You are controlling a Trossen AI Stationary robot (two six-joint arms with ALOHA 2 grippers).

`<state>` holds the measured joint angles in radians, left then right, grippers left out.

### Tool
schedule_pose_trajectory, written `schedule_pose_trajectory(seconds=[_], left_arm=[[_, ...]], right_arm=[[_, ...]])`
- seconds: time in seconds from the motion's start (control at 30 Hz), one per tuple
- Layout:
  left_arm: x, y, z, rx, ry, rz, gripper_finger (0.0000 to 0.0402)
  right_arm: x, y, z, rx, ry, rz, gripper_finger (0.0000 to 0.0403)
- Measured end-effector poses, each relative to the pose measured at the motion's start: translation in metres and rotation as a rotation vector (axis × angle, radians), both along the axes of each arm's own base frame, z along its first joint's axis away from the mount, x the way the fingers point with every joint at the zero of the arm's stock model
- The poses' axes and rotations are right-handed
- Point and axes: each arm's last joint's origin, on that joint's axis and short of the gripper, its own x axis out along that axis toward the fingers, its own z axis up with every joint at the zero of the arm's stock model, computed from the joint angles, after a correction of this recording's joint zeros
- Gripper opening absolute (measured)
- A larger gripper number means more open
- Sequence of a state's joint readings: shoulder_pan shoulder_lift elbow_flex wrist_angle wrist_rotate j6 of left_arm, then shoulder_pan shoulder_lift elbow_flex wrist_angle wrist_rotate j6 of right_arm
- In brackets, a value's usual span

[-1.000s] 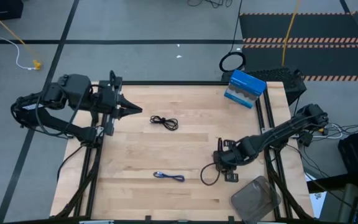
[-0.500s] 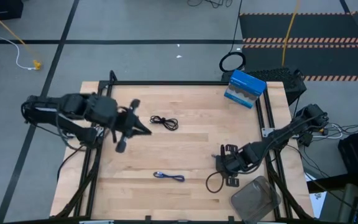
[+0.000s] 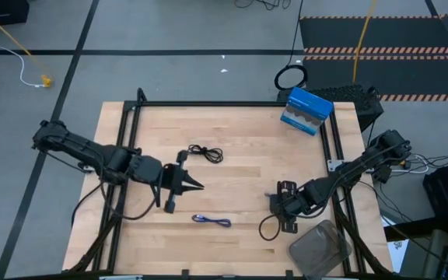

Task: Pick and place USB-C Cables
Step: Put the bottom black charger cable into the black bin

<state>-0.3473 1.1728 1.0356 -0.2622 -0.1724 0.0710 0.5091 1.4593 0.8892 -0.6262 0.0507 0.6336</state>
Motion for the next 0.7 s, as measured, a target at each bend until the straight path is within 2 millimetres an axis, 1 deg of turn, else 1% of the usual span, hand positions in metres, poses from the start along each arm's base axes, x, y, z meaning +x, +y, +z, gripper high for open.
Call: schedule_pose_trajectory(seconds=[0.07,0.17,0.5,0.7], left_arm=[[0.001,0.0,-0.004,0.014,-0.005,-0.005,0.0026],[0.0,0.0,-0.004,0.031,-0.009,-0.012,0.0026],[0.0,0.0,-0.005,-0.002,0.009,0.003,0.0026],[0.0,0.0,-0.005,-0.012,0.012,0.006,0.0026]], right_arm=[[0.0,0.0,-0.002,0.005,-0.001,-0.011,0.0151],[0.0,0.0,-0.005,0.02,-0.024,-0.011,0.0151],[-0.002,-0.001,-0.018,0.062,-0.062,-0.061,0.0151],[-0.002,0.0,-0.026,0.043,-0.037,-0.044,0.0151]])
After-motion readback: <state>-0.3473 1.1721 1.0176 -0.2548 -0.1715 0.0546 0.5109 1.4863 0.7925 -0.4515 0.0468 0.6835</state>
